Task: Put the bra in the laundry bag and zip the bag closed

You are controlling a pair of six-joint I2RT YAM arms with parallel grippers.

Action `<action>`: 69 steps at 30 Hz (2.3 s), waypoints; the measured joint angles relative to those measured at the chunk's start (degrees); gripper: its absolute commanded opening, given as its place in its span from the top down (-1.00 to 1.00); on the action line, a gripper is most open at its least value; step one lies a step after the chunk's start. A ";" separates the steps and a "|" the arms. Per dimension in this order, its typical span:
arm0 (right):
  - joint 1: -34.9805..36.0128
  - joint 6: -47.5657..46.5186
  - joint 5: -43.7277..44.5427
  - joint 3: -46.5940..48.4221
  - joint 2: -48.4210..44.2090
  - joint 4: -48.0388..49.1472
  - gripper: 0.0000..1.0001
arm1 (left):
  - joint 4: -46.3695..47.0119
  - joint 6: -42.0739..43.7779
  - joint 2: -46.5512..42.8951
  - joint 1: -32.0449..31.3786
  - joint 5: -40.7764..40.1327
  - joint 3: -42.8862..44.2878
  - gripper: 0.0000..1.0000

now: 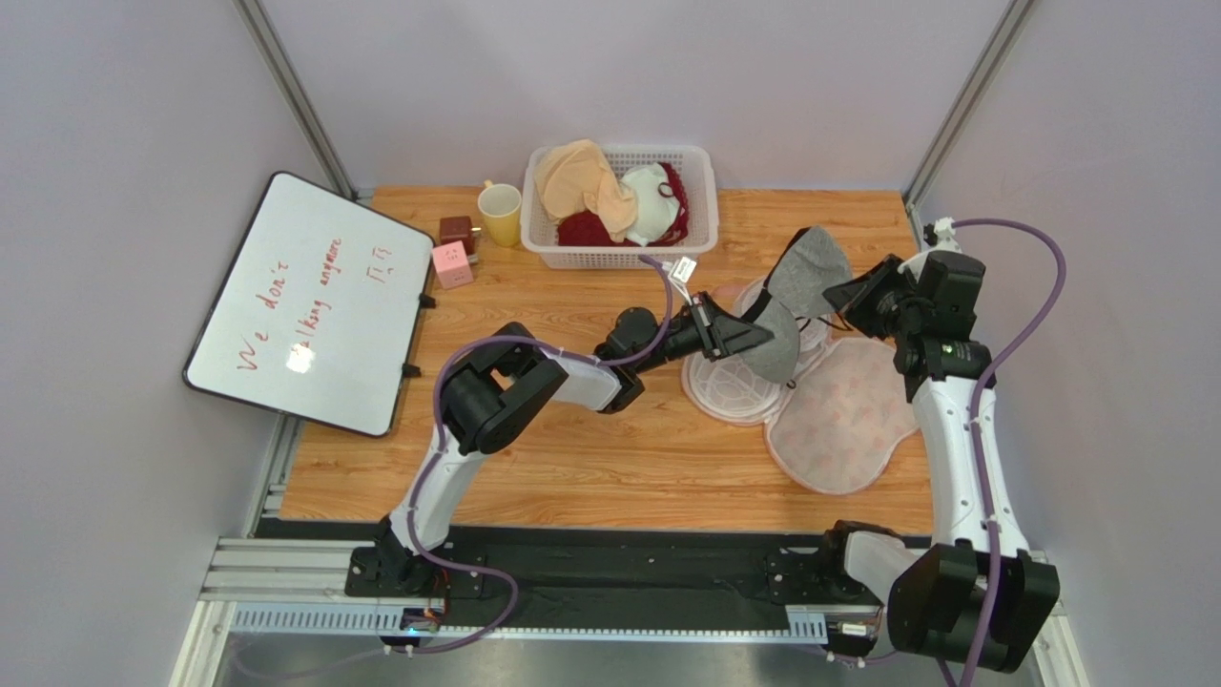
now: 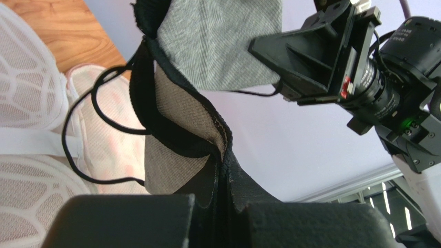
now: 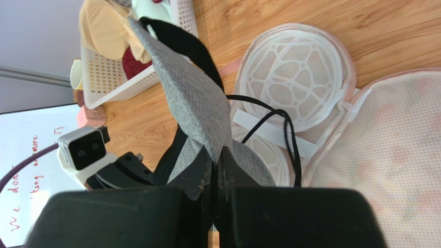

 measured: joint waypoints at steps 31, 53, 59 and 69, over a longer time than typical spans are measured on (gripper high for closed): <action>-2.51 -2.82 -6.78 2.05 27.21 1.68 1.00 | -10.51 0.39 5.40 -0.31 -6.25 -4.37 0.99; -2.47 -3.98 -7.61 5.40 14.40 -6.62 1.00 | -16.46 -0.35 -5.68 -1.92 -1.57 -3.56 1.00; -2.49 -4.42 -6.25 5.01 14.08 -8.52 1.00 | -16.02 -2.36 -4.92 -3.19 -1.40 -2.67 1.00; -3.26 -4.87 -5.62 3.04 15.91 -8.17 1.00 | -13.90 -3.85 -2.43 -3.37 -2.21 -4.68 1.00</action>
